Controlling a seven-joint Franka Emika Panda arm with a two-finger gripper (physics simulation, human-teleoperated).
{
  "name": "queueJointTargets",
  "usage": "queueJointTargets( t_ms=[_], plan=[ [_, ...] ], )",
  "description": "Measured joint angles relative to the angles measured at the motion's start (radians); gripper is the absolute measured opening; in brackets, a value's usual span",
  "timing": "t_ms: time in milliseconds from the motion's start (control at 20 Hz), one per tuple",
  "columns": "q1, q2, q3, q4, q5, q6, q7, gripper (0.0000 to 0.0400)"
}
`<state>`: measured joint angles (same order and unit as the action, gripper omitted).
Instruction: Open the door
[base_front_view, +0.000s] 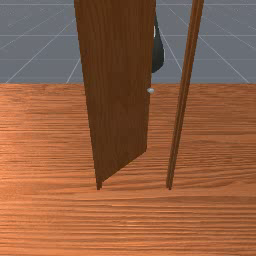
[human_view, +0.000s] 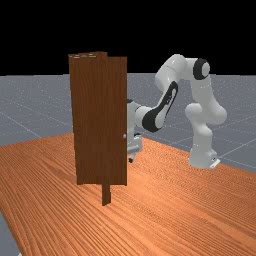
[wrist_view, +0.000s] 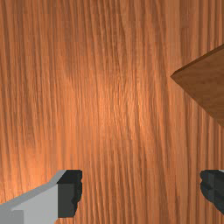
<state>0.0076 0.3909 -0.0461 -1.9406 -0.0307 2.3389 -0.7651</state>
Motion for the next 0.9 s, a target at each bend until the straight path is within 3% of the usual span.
queueJointTargets(
  t_ms=[50, 100, 200, 250, 300, 450, 550, 650, 700, 900],
  plan=[
    [0.0, 0.0, 0.0, 0.0, 0.0, 0.0, 0.0, 0.0243],
    [0.0, 0.0, 0.0, 0.0, 0.0, 0.0, 0.0, 0.0148],
    [0.0, 0.0, 0.0, 0.0, 0.0, 0.0, 0.0, 0.0054],
    [0.0, 0.0, 0.0, 0.0, 0.0, 0.0, 0.0, 0.0033],
    [0.0, -0.032, -0.001, -0.07, -0.002, 0.103, 0.003, 0.002],
    [0.002, -0.197, -0.009, -0.33, -0.023, 0.235, 0.016, 0.0004],
    [0.0, -0.344, -0.012, -0.501, -0.062, 0.181, 0.042, 0.0002],
    [-0.003, -0.427, -0.014, -0.587, -0.045, 0.125, 0.02, 0.0001],
    [-0.003, -0.448, 0.001, -0.623, -0.051, 0.187, 0.134, 0.0],
    [0.074, -0.417, 0.115, -0.577, -0.038, 0.145, 0.709, 0.0]
  ],
)
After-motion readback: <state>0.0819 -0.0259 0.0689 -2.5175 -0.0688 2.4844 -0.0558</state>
